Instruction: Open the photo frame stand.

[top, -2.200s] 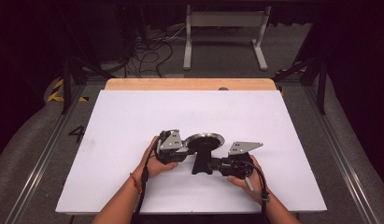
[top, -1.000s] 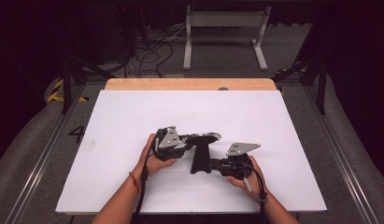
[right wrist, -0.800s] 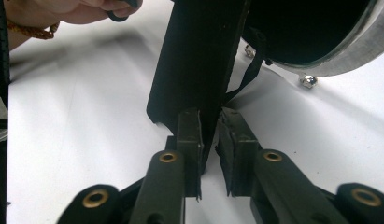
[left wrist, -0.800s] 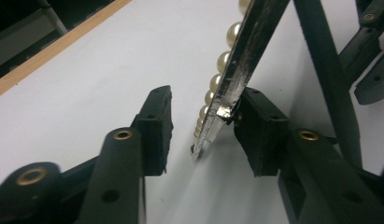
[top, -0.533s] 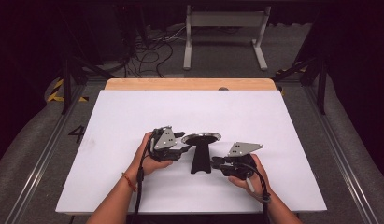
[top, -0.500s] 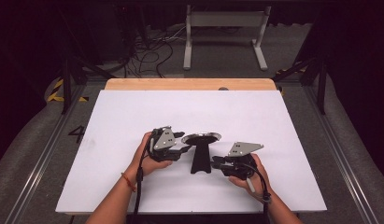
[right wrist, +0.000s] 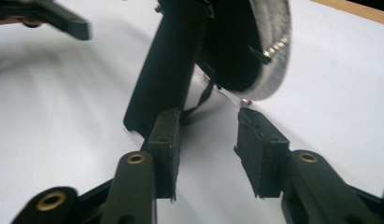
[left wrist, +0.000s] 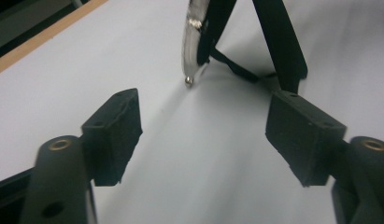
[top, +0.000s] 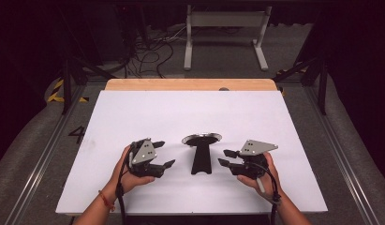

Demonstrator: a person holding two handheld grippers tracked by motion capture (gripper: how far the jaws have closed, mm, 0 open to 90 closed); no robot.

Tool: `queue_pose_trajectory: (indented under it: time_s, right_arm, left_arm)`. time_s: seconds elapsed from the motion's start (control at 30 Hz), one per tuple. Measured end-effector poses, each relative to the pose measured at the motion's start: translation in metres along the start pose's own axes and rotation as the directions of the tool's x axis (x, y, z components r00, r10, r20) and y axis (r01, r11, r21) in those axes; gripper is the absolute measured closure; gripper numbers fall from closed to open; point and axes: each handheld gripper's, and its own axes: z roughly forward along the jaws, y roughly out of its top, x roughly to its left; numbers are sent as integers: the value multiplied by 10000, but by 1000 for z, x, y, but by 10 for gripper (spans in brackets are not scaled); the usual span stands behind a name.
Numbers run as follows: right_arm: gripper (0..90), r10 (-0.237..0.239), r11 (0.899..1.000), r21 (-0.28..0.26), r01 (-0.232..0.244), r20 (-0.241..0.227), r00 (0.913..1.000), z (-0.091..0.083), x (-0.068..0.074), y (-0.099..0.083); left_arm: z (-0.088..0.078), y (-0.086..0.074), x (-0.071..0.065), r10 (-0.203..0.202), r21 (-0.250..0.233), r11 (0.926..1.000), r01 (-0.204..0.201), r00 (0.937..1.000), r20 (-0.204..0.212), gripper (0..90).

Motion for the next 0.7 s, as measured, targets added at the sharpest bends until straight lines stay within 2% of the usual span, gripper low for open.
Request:
queue_pose_trajectory:
  time_s: [0.17, 0.23, 0.33, 0.47, 0.53, 0.7]
  right_arm:
    - [520, 124, 9999, 31, -124, 26, 9999, -2, -3, -8]
    - [497, 253, 9996, -119, -253, -51, 9997, -5, -4, -8]
    - [482, 447, 9986, -274, -452, -189, 9988, -6, -6, -7]
    - [475, 372, 9991, -210, -377, -255, 9990, -4, -4, -5]
    - [474, 200, 9998, -9, -200, -124, 9997, -1, 0, -4]
    - [473, 126, 9994, 312, -119, -245, 9996, 13, 5, -5]
  left_arm:
    - [-13, -13, -9, -217, 136, 9997, 216, 9997, 79, 208]
    - [-19, -19, -15, -132, 280, 9995, 130, 9999, 79, 201]
    - [-22, -26, -18, -304, 176, 9994, 300, 9993, 203, 189]
    - [-22, -33, -20, -234, 387, 9990, 231, 9997, 64, 173]
    - [-23, -36, -20, -306, 358, 9989, 303, 9995, 62, 169]
    - [-25, -38, -19, -305, 369, 9988, 307, 9995, -79, 164]
